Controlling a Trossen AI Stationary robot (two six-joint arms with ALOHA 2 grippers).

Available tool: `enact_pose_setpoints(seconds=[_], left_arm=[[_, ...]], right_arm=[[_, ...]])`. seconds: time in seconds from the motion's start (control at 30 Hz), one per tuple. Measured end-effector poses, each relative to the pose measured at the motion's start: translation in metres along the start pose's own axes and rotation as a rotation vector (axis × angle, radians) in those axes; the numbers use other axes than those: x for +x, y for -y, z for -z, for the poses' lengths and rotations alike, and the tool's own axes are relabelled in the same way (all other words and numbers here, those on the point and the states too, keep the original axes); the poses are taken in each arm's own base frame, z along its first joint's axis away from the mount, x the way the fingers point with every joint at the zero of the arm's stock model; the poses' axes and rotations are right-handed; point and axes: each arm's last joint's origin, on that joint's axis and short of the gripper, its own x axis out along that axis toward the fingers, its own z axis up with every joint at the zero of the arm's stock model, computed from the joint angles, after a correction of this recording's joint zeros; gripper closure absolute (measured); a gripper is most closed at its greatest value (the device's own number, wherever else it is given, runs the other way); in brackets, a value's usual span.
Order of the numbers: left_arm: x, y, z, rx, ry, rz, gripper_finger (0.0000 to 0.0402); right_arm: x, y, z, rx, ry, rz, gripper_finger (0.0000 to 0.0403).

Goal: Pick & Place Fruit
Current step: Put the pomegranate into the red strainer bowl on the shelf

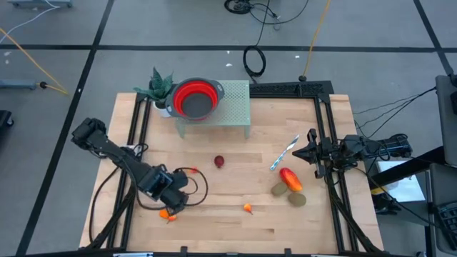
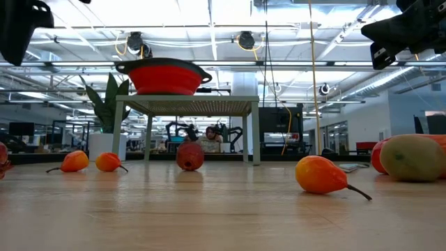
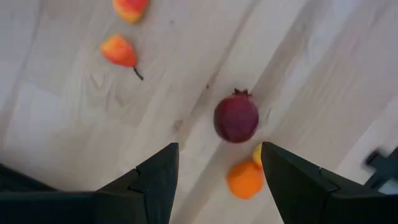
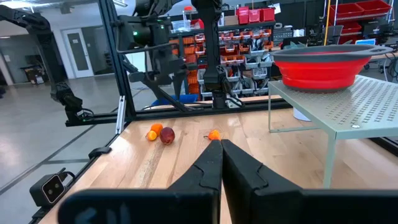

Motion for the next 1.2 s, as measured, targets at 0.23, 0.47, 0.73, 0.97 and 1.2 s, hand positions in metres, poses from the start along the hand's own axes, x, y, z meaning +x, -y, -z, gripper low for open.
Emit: enact_pose_setpoints(seconds=[0.23,0.47,0.73,0.97,1.2], left_arm=[[0.01,0.001,0.013,0.312,-0.022,-0.033,0.0172],[0.02,0.004,0.014,0.506,0.044,-0.053,0.0172],[0.035,0.01,0.012,0.594,0.115,0.019,0.0172],[0.048,0.013,0.013,0.608,0.109,0.103,0.0172],[0.062,0.013,0.014,0.609,0.135,0.144,0.0172]], right_arm=[[0.0,0.0,0.0,0.0,0.0,0.0,0.0403],[0.0,0.0,0.0,0.0,0.0,0.0,0.0403],[0.0,0.0,0.0,0.0,0.0,0.0,0.0403],[0.0,0.0,0.0,0.0,0.0,0.0,0.0403],[0.0,0.0,0.0,0.001,0.001,0.0,0.0403]])
